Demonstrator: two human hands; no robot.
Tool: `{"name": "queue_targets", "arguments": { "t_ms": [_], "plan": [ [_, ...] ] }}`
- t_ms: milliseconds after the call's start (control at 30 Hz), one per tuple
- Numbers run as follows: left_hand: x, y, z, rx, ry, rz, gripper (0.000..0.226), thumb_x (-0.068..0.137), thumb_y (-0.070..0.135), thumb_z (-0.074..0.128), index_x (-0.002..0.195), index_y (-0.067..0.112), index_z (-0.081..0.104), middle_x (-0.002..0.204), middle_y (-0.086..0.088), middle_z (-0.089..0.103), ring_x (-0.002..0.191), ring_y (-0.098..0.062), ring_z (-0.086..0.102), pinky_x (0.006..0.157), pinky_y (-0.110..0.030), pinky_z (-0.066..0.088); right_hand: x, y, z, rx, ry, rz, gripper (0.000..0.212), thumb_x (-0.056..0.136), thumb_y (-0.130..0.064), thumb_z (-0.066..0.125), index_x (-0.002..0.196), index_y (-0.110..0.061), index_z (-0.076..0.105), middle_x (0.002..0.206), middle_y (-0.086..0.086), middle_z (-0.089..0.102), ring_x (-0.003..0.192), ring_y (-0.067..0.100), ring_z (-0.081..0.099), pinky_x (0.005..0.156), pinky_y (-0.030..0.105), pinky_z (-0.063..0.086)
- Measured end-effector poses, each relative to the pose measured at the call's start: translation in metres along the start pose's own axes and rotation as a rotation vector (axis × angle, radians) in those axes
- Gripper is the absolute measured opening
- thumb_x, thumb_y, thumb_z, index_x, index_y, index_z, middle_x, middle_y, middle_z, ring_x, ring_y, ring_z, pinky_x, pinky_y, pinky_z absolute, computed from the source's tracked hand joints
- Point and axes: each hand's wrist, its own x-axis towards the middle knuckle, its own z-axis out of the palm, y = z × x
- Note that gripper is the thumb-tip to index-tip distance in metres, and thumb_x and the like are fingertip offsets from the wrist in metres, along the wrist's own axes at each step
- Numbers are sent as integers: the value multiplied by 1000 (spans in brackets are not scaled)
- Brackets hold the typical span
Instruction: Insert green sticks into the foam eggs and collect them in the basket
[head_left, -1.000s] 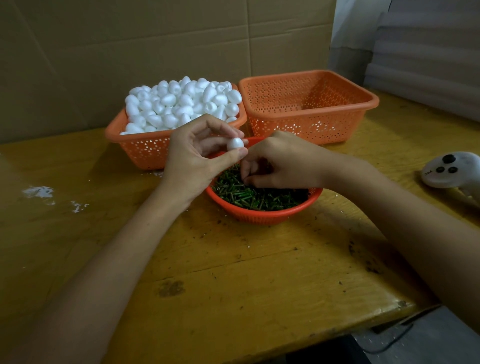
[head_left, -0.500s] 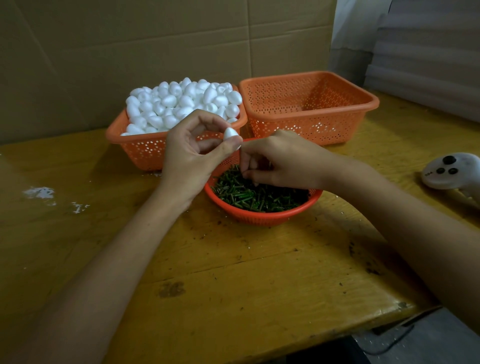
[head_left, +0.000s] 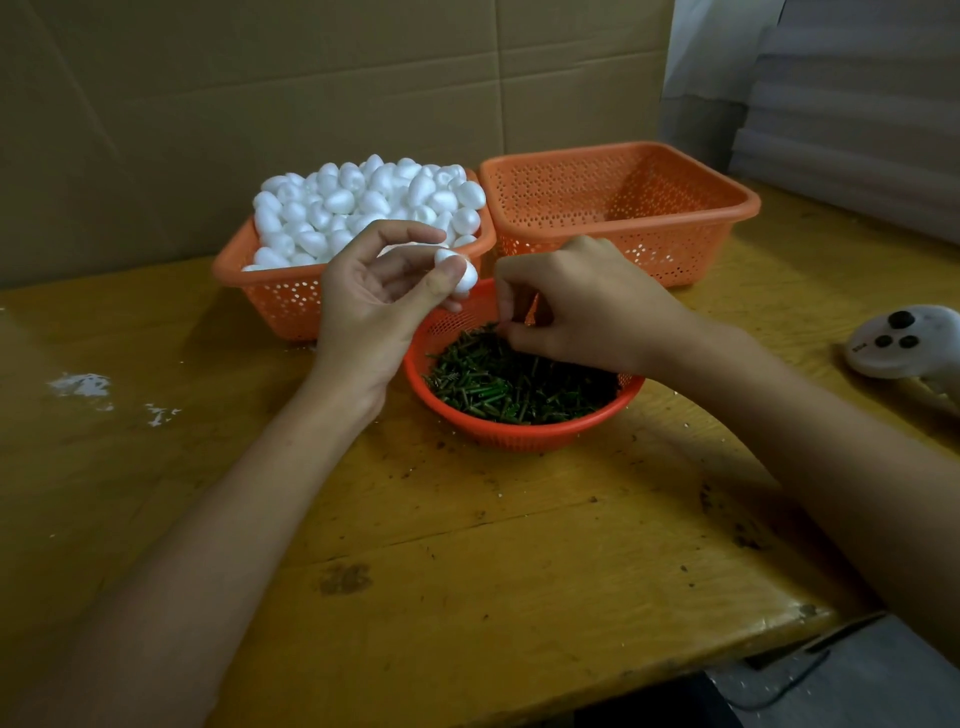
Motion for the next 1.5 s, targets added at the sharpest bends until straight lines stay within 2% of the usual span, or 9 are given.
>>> {"name": "queue_targets", "arguments": {
  "t_ms": [133,233,400,567,800,1133,1300,1400,1500],
  "plan": [
    [2,-1,-3,-30,31,-5,10,95,4,76,103,6,69,97,-19,77,83,-32,76,73,-34,61,-1,0,0,35,90,25,11,82,-20,76,90,-22,68,84,-11,74,84,14,73,80,42,55],
    [2,-3,-3,-68,62,-39,8,94,7,77,99,3,72,98,-21,77,84,-33,78,76,-33,62,0,1,0,76,146,77,18,84,-23,78,99,-21,68,90,-11,77,85,10,73,82,42,56],
    [1,1,-3,-174,95,-96,26,81,15,86,102,4,76,103,-18,78,90,-32,78,82,-32,63,1,-1,0,112,205,127,26,89,-27,79,114,-24,73,95,-16,78,85,1,71,89,39,56],
    [1,1,-4,-174,99,-109,35,78,6,87,110,6,75,111,-18,79,94,-34,79,84,-34,63,2,-1,-2,187,232,181,18,90,-27,79,107,-22,79,95,-12,79,74,-6,68,87,34,58],
    [-1,0,-3,-136,89,-88,34,81,-1,86,112,2,73,114,-17,78,99,-37,78,87,-36,63,0,-4,-4,250,268,178,16,91,-25,79,102,-14,75,92,-9,79,73,-2,70,81,38,59],
    [-1,0,-3,-143,56,-66,27,84,13,83,109,5,77,113,-19,78,101,-38,78,88,-35,63,-1,-1,0,253,277,116,20,89,-26,81,98,-15,68,89,-9,78,69,-15,63,78,38,59],
    [0,-2,-2,-70,32,-30,24,85,2,84,107,9,77,110,-15,79,101,-35,78,87,-35,63,-1,-1,1,243,267,115,19,89,-26,81,98,-15,68,88,-11,77,68,-13,64,79,38,59],
    [0,-3,-2,-22,20,-4,26,82,1,87,102,14,79,109,-12,80,100,-32,78,91,-39,63,-2,-3,1,247,259,102,23,90,-26,80,98,-12,64,87,-11,78,70,-2,70,79,43,58],
    [-1,-2,-2,-26,-13,7,26,81,1,87,98,20,81,107,-9,81,98,-30,79,88,-36,64,-2,-4,1,253,256,71,27,91,-25,79,100,-9,59,86,-10,79,67,4,72,75,44,57]
  ]
}}
